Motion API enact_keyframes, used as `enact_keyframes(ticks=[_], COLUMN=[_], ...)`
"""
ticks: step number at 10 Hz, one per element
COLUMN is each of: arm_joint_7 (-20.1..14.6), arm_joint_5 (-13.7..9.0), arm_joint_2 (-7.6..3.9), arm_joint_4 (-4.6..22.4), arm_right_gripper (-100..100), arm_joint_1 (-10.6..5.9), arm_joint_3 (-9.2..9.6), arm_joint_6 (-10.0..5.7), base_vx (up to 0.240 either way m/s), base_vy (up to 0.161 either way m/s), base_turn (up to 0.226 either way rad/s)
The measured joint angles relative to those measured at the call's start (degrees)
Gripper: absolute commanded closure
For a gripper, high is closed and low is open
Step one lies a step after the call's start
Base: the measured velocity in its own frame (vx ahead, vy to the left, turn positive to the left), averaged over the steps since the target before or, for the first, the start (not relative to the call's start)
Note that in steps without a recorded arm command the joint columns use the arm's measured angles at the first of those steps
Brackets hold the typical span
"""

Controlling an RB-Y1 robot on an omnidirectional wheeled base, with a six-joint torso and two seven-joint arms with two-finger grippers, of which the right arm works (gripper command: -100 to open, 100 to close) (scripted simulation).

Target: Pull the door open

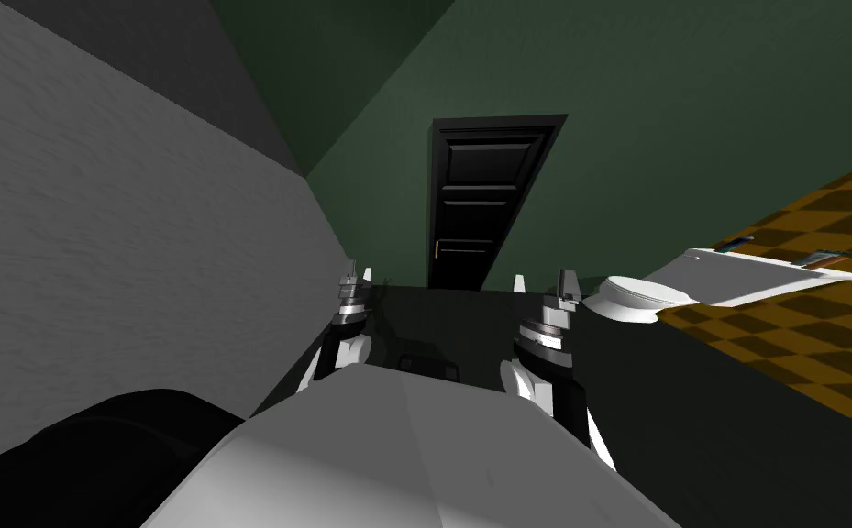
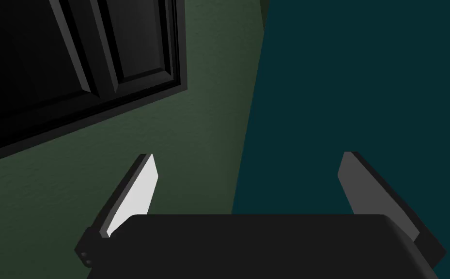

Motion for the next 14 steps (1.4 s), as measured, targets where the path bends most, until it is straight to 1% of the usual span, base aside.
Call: enact_keyframes(ticks=[1, 3, 5, 6, 8, 9, 10, 11, 12, 14], arm_joint_7=[-0.7, -2.5, -4.6, -5.5, -7.4, -8.6, -9.8, -11.0, -11.9, -13.8], arm_joint_5=[-0.6, -2.0, -3.7, -4.5, -6.0, -6.8, -7.8, -8.7, -9.5, -11.0], arm_joint_2=[-0.33, -0.94, -1.78, -2.0, -2.37, -2.81, -3.11, -3.37, -3.59, -4.12], arm_joint_4=[0.7, 3.0, 5.5, 6.5, 9.4, 10.7, 11.8, 13.8, 14.8, 16.7], arm_right_gripper=[-100, -100, -100, -100, -100, -100, -100, -100, -100, -100], arm_joint_1=[0.01, -0.79, -1.3, -1.73, -2.98, -2.82, -3.01, -3.75, -3.91, -4.59], arm_joint_3=[0.22, 0.63, 0.83, 1.13, 1.77, 2.07, 2.49, 2.77, 3.08, 3.31], arm_joint_6=[-0.26, -0.8, -1.78, -1.93, -2.45, -3.16, -3.56, -4.13, -4.54, -4.77], base_vx=[0.166, 0.184, 0.141, 0.119, 0.133, 0.138, 0.142, 0.127, 0.111, 0.097], base_vy=[0.03, 0.018, 0.02, 0.023, 0.025, 0.025, 0.036, 0.023, 0.001, -0.003], base_turn=[0.082, 0.081, 0.072, 0.071, 0.09, 0.107, 0.074, 0.064, 0.086, 0.061])
